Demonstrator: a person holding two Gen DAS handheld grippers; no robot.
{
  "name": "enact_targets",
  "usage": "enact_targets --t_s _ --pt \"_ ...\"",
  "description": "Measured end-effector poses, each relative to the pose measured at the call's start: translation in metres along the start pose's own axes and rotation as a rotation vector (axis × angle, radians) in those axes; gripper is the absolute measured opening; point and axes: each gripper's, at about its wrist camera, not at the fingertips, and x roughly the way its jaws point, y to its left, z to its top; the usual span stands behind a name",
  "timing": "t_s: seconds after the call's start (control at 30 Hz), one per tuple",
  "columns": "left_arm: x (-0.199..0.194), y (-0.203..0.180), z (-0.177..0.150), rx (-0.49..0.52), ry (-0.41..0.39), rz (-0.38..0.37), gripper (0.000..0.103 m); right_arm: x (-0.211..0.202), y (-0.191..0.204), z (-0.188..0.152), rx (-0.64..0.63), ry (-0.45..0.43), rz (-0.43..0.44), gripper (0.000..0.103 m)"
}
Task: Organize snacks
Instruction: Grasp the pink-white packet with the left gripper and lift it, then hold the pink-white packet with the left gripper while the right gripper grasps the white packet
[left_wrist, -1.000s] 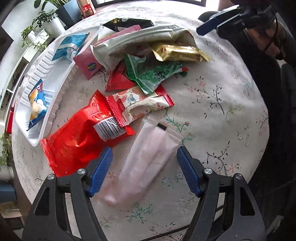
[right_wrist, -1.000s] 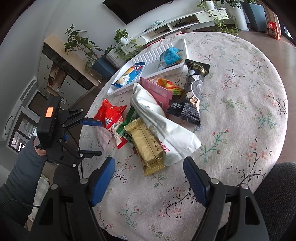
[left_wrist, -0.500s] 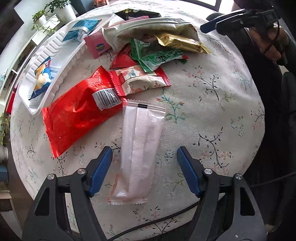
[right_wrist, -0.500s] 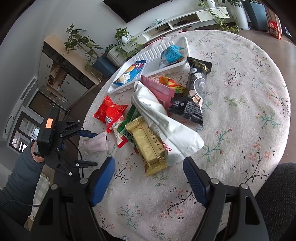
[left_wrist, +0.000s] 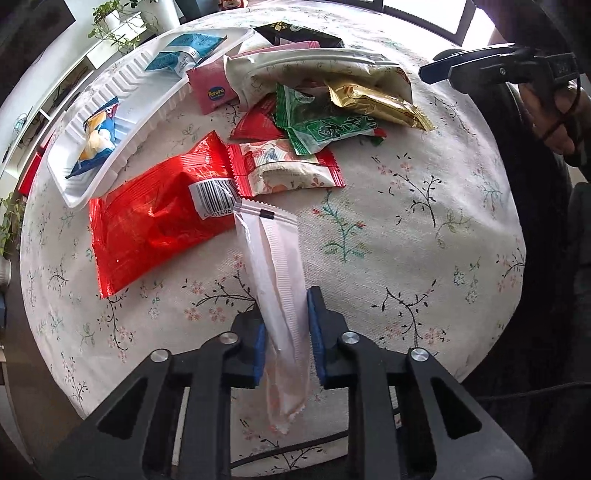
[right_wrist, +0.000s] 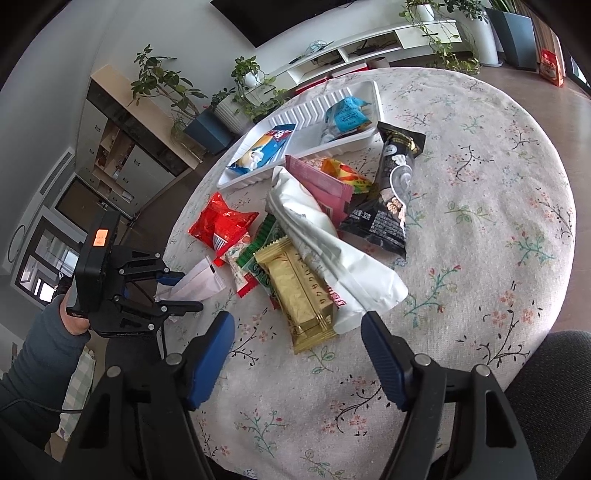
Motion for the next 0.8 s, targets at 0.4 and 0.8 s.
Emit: enact_targets --t_s 0.4,0.8 --pt "-0.014 -0.019 -0.003 -0.174 -0.057 -0.055 0.015 0.001 0.017 0.037 -0.23 0.012 -0.104 0.07" --pt "-0.027 -0.025 -0.025 -0.369 -0.158 -0.106 0.014 0.052 0.028 0.063 -0.417 0.166 -0.201 0.047"
